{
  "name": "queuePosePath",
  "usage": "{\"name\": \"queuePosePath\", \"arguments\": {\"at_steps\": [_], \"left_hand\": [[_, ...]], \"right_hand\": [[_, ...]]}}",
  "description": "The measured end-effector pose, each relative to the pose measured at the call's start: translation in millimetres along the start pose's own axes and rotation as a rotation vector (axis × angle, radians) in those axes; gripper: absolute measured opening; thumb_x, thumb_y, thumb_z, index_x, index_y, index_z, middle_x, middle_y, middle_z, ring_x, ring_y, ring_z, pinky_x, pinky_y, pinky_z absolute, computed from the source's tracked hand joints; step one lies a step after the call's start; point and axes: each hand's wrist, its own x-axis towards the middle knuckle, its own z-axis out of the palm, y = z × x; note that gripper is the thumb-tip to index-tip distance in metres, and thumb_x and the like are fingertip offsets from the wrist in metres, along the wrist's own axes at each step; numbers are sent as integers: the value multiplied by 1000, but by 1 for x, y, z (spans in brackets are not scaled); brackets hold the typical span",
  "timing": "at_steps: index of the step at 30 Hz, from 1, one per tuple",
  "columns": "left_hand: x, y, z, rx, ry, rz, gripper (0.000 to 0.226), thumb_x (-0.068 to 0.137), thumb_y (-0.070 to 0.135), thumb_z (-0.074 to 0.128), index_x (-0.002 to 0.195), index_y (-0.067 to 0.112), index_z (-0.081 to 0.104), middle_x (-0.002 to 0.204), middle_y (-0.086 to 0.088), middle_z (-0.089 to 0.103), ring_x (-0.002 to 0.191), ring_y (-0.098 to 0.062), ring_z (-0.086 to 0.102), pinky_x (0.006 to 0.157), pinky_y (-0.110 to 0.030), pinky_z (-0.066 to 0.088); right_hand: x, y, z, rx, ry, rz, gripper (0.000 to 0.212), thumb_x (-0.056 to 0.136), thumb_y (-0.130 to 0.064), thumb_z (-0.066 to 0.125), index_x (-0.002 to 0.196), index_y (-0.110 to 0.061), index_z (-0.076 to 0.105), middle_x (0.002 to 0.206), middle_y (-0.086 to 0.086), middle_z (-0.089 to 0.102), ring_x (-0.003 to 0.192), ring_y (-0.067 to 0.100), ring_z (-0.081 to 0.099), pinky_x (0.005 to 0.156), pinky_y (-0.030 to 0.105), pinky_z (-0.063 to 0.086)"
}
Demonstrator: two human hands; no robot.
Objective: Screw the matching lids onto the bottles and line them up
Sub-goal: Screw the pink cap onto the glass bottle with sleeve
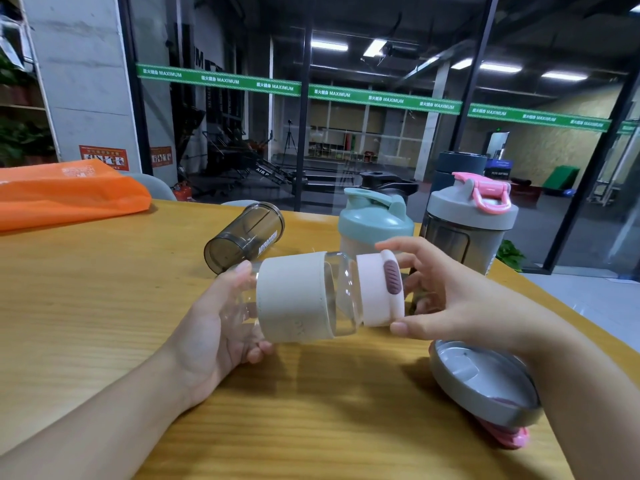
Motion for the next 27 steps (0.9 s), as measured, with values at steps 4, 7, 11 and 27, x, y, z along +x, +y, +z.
{"name": "queuePosePath", "arguments": {"at_steps": [4, 7, 11, 27], "left_hand": [[-1, 1, 0, -7, 6, -14, 70, 59, 60, 57, 112, 14, 61, 69, -6, 59, 47, -23, 47, 42, -23, 37], [-2, 1, 1, 1, -5, -8, 53, 65, 56, 56, 103, 21, 65, 69, -6, 59, 47, -24, 47, 39, -23, 37], [-2, 0, 1, 9, -9, -10, 61, 59, 59, 57, 104, 18, 64, 70, -8, 59, 47, -24, 47, 39, -24, 37], [0, -2, -2, -21, 21, -37, 84, 58, 62, 57, 122, 9, 53, 78, -9, 59, 51, -23, 49, 43, -25, 38]], "right_hand": [[0, -2, 3, 2, 30, 65, 53, 64, -59, 67, 114, -45, 54, 103, -6, 69, 94, 15, 66, 88, 39, 51], [0, -9, 9, -72, 78, 105, 32, 73, -70, 53, 83, -41, 63, 69, -19, 67, 60, -4, 57, 60, 14, 42], [-1, -14, 9, -134, 119, 142, 56, 78, -72, 32, 65, -26, 61, 51, -20, 58, 44, -3, 43, 51, 11, 35], [0, -2, 4, -29, 43, 28, 57, 60, -56, 73, 112, -52, 50, 105, -11, 64, 91, 17, 64, 81, 34, 52]]}}
